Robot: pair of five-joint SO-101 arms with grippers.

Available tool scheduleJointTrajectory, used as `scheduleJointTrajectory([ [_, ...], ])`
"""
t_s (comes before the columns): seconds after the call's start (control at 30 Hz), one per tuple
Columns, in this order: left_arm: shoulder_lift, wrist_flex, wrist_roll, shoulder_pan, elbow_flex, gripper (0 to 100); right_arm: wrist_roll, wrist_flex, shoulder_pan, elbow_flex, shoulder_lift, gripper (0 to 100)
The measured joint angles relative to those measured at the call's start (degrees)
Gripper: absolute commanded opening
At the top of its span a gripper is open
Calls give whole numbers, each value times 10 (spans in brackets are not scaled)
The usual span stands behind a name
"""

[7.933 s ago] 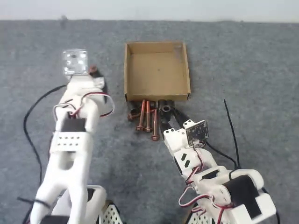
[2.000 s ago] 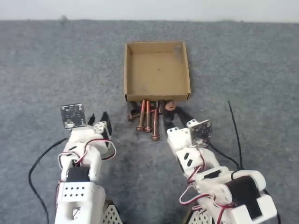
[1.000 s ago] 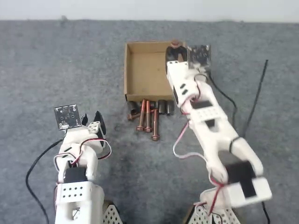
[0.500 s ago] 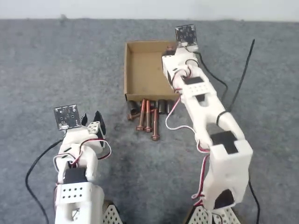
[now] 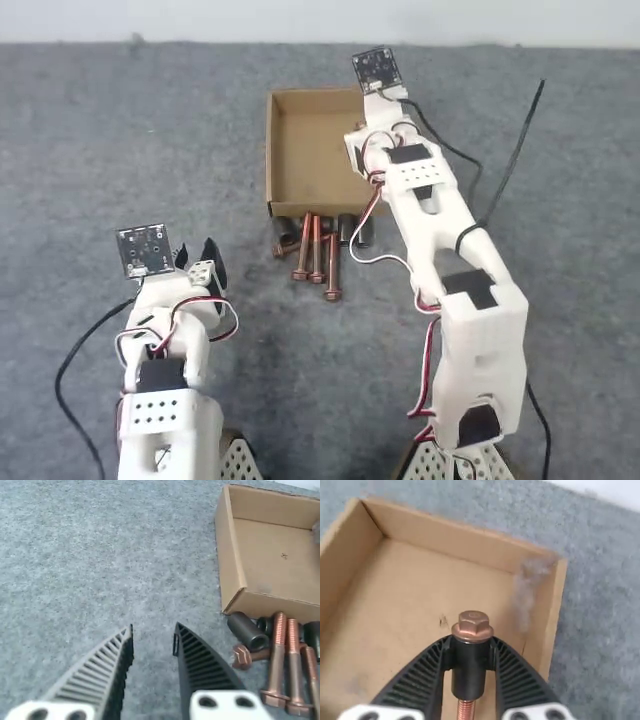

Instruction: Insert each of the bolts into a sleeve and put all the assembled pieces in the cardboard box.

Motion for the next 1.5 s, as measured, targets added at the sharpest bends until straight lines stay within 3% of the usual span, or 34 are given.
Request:
scheduleJointTrajectory([
  [0.1,0,0,0,0,0,122,0,1,1,0,14,9],
  [0.27,0,0,0,0,0,122,0,1,0,0,15,108],
  [0.73,0,0,0,0,0,122,0,56,2,-15,-10,112],
  [1.3,0,0,0,0,0,122,0,405,0,-16,-145,112],
  [1.5,0,0,0,0,0,122,-50,505,-19,-16,-164,112],
])
